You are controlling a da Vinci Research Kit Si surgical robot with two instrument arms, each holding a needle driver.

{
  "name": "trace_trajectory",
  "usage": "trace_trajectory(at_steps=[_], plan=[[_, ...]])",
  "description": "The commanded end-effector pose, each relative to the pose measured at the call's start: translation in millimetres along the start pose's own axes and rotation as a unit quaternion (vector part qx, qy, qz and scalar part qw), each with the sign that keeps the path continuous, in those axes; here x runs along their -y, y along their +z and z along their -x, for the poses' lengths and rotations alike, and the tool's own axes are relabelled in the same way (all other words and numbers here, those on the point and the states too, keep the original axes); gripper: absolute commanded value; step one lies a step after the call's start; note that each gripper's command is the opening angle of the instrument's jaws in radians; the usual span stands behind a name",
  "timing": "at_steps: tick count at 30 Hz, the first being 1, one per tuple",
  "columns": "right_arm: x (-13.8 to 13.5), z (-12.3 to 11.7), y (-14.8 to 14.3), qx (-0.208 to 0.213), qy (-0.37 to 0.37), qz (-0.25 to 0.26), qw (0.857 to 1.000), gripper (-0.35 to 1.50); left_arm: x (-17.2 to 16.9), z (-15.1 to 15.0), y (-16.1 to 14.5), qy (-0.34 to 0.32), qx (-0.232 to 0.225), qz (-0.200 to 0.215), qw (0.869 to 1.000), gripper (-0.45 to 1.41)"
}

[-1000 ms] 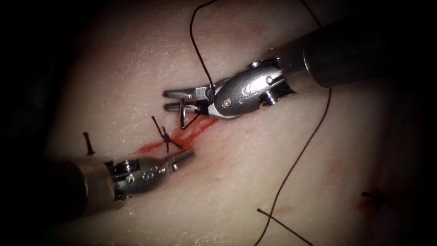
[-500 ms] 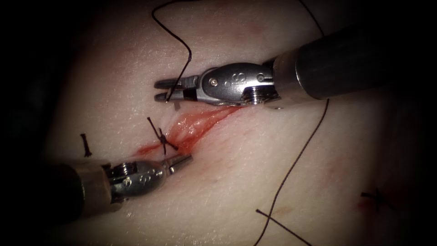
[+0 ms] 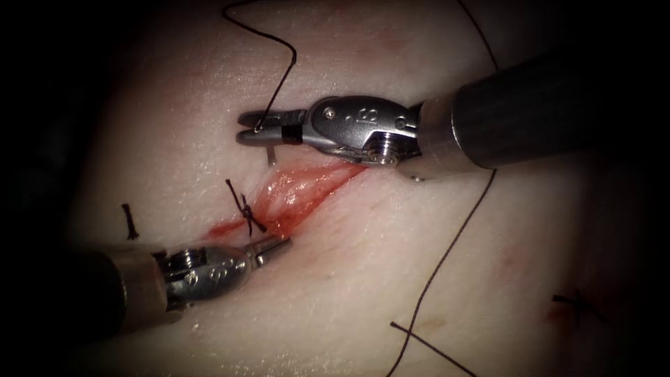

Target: Wound Closure

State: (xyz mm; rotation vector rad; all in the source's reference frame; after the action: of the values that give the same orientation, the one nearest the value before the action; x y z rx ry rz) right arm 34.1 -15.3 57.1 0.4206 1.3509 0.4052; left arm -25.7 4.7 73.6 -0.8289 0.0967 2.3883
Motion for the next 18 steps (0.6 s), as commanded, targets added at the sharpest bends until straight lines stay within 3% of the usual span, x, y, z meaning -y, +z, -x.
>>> trace_trajectory(at_steps=[1, 18], plan=[[0.6, 0.5, 0.7, -0.001, 0.017, -0.001, 1.000, -0.35, -0.9, 0.3, 0.7, -0.001, 0.000, 0.002, 1.000, -0.07], [2.1, 1.8, 1.2, 0.019, 0.115, -0.014, 0.993, -0.35, -0.6, 0.2, 0.2, -0.002, 0.001, 0.004, 1.000, -0.07]])
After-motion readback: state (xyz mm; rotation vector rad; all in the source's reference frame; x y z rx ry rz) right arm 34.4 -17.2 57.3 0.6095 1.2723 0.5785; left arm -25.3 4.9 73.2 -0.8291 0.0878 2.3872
